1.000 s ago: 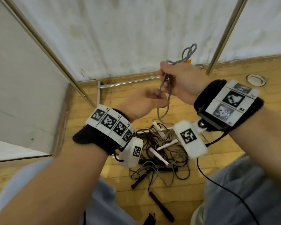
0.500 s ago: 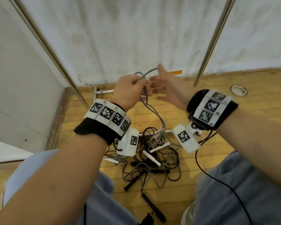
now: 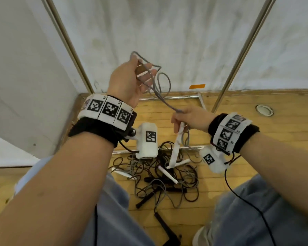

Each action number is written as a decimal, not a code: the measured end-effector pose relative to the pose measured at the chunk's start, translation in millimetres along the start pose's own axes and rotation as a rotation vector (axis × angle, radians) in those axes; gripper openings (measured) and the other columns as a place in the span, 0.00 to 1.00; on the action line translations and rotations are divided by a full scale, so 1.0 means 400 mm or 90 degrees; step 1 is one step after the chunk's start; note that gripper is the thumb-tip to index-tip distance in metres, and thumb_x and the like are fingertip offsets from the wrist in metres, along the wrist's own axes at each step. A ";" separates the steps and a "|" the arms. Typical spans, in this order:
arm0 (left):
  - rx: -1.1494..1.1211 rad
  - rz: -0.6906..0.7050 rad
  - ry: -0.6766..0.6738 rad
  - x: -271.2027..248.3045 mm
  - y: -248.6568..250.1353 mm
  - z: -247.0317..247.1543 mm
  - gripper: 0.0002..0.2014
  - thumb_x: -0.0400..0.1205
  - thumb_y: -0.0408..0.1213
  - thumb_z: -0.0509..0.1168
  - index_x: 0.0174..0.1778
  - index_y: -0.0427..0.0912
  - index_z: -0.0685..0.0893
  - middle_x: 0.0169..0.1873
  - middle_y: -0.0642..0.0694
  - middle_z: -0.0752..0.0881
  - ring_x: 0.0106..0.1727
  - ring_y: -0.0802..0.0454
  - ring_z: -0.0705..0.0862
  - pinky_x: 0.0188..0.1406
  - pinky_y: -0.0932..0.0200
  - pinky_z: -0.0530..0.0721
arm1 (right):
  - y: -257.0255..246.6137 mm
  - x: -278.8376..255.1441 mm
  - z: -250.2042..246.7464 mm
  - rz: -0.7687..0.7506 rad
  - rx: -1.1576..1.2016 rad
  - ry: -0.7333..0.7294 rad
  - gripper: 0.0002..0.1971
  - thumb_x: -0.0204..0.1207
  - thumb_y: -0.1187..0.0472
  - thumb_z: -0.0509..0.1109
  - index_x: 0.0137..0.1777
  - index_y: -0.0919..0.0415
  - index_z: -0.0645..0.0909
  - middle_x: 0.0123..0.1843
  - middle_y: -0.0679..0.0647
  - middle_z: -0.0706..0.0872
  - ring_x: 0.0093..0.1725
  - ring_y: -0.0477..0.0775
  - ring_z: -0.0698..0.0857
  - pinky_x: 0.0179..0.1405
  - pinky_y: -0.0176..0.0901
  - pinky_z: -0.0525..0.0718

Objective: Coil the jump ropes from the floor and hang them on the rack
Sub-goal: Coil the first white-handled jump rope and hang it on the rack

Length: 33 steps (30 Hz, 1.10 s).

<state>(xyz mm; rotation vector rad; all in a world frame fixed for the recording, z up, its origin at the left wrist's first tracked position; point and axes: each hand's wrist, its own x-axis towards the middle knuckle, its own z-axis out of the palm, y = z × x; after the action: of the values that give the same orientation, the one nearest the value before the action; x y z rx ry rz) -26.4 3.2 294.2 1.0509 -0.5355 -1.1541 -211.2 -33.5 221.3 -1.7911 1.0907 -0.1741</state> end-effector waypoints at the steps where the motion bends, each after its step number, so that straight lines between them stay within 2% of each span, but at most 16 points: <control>1: 0.075 -0.026 -0.014 -0.001 -0.002 -0.007 0.16 0.85 0.52 0.59 0.51 0.41 0.79 0.41 0.45 0.90 0.48 0.47 0.89 0.45 0.48 0.87 | -0.012 0.003 -0.013 -0.003 0.089 0.020 0.15 0.85 0.60 0.56 0.41 0.61 0.81 0.30 0.53 0.87 0.33 0.52 0.83 0.39 0.46 0.81; 3: 0.267 -0.071 -0.079 -0.006 -0.021 -0.012 0.24 0.77 0.63 0.64 0.55 0.45 0.80 0.52 0.45 0.87 0.57 0.48 0.86 0.55 0.44 0.84 | -0.035 0.010 -0.030 -0.030 0.219 0.062 0.15 0.86 0.62 0.56 0.40 0.63 0.79 0.25 0.54 0.85 0.32 0.55 0.84 0.42 0.50 0.82; 5: 0.423 -0.108 -0.150 -0.020 -0.043 -0.013 0.30 0.66 0.69 0.69 0.53 0.49 0.81 0.57 0.49 0.86 0.60 0.52 0.84 0.60 0.45 0.79 | -0.059 0.015 -0.032 -0.040 0.317 0.087 0.15 0.86 0.63 0.55 0.40 0.64 0.78 0.24 0.55 0.83 0.31 0.56 0.84 0.42 0.51 0.83; 6: 0.473 -0.122 -0.178 -0.025 -0.052 -0.015 0.33 0.62 0.70 0.69 0.54 0.51 0.82 0.57 0.51 0.86 0.59 0.55 0.84 0.60 0.46 0.78 | -0.072 0.016 -0.032 -0.035 0.361 0.097 0.15 0.86 0.62 0.55 0.40 0.65 0.78 0.26 0.57 0.81 0.30 0.57 0.83 0.38 0.48 0.84; 9: 0.551 -0.153 -0.251 -0.024 -0.075 -0.029 0.36 0.56 0.77 0.67 0.50 0.54 0.87 0.50 0.53 0.90 0.55 0.57 0.86 0.55 0.50 0.78 | -0.103 0.021 -0.033 -0.014 0.483 0.138 0.15 0.86 0.62 0.54 0.41 0.65 0.76 0.30 0.58 0.77 0.29 0.55 0.78 0.30 0.43 0.80; 11: 0.622 -0.118 -0.275 -0.010 -0.100 -0.041 0.39 0.57 0.80 0.65 0.42 0.45 0.90 0.38 0.52 0.90 0.50 0.52 0.87 0.60 0.50 0.78 | -0.111 0.023 -0.036 0.000 0.577 0.162 0.16 0.87 0.61 0.53 0.40 0.64 0.76 0.29 0.56 0.78 0.30 0.53 0.79 0.32 0.42 0.78; 12: 0.643 -0.105 -0.272 -0.003 -0.113 -0.045 0.36 0.59 0.78 0.67 0.37 0.45 0.90 0.34 0.52 0.90 0.50 0.49 0.88 0.64 0.47 0.77 | -0.112 0.024 -0.039 0.006 0.618 0.164 0.17 0.87 0.60 0.53 0.40 0.64 0.76 0.29 0.55 0.79 0.31 0.54 0.81 0.34 0.43 0.78; 15: 0.620 -0.137 -0.244 0.016 -0.145 -0.048 0.21 0.67 0.62 0.75 0.35 0.46 0.92 0.40 0.49 0.92 0.51 0.49 0.89 0.66 0.43 0.79 | -0.105 0.019 -0.050 0.021 0.696 0.164 0.17 0.87 0.58 0.52 0.42 0.63 0.76 0.33 0.56 0.81 0.39 0.56 0.86 0.43 0.47 0.81; 18: 0.577 -0.144 -0.242 0.026 -0.166 -0.029 0.12 0.75 0.50 0.74 0.31 0.47 0.90 0.35 0.49 0.91 0.40 0.51 0.89 0.52 0.53 0.83 | -0.104 0.021 -0.064 0.040 0.784 0.185 0.17 0.87 0.58 0.52 0.41 0.64 0.76 0.35 0.58 0.82 0.41 0.57 0.86 0.45 0.49 0.82; 21: 0.527 -0.145 -0.320 0.020 -0.180 0.009 0.04 0.72 0.46 0.75 0.35 0.51 0.89 0.31 0.52 0.86 0.33 0.54 0.82 0.41 0.58 0.78 | -0.105 0.028 -0.081 0.053 0.889 0.212 0.17 0.88 0.58 0.52 0.42 0.65 0.75 0.38 0.61 0.82 0.44 0.60 0.84 0.47 0.50 0.81; 23: 0.513 -0.146 -0.358 0.022 -0.189 0.028 0.09 0.68 0.47 0.74 0.41 0.49 0.87 0.30 0.51 0.83 0.32 0.54 0.77 0.37 0.57 0.74 | -0.103 0.032 -0.095 0.058 0.961 0.232 0.17 0.88 0.58 0.52 0.42 0.66 0.74 0.39 0.62 0.81 0.45 0.62 0.83 0.43 0.51 0.80; 25: 0.497 -0.139 -0.353 0.033 -0.196 0.040 0.11 0.71 0.43 0.74 0.47 0.45 0.86 0.30 0.51 0.83 0.30 0.54 0.76 0.34 0.57 0.72 | -0.100 0.033 -0.106 0.057 0.991 0.245 0.19 0.88 0.58 0.51 0.39 0.66 0.74 0.39 0.62 0.80 0.48 0.63 0.84 0.44 0.51 0.80; 27: 0.473 -0.139 -0.322 0.041 -0.203 0.049 0.09 0.76 0.37 0.74 0.51 0.44 0.86 0.35 0.48 0.84 0.32 0.52 0.78 0.36 0.56 0.75 | -0.096 0.034 -0.114 0.045 0.968 0.243 0.19 0.88 0.57 0.50 0.39 0.66 0.74 0.37 0.62 0.82 0.51 0.63 0.84 0.56 0.52 0.80; 29: 0.467 -0.141 -0.304 0.044 -0.207 0.057 0.05 0.78 0.33 0.72 0.48 0.44 0.86 0.38 0.45 0.84 0.36 0.48 0.79 0.39 0.54 0.78 | -0.094 0.037 -0.117 0.025 0.895 0.239 0.20 0.88 0.57 0.50 0.40 0.66 0.75 0.33 0.61 0.85 0.47 0.62 0.86 0.64 0.52 0.78; 31: 0.443 -0.141 -0.318 0.038 -0.205 0.066 0.01 0.79 0.32 0.69 0.42 0.41 0.86 0.37 0.44 0.84 0.34 0.48 0.78 0.34 0.57 0.77 | -0.091 0.042 -0.112 0.006 0.802 0.237 0.19 0.87 0.56 0.51 0.43 0.67 0.77 0.35 0.61 0.86 0.46 0.62 0.86 0.59 0.53 0.81; 33: 0.436 -0.128 -0.352 0.035 -0.203 0.070 0.07 0.82 0.34 0.66 0.40 0.36 0.84 0.32 0.44 0.83 0.27 0.52 0.75 0.26 0.61 0.73 | -0.085 0.045 -0.102 -0.004 0.729 0.228 0.18 0.87 0.56 0.53 0.45 0.68 0.79 0.37 0.62 0.87 0.45 0.61 0.87 0.50 0.52 0.86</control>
<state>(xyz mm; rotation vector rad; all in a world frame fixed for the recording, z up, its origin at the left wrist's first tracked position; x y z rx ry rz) -82.6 -23.2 233.1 1.3812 -1.3529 -1.4939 -203.0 -70.5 262.8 -0.7315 0.9116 -0.9412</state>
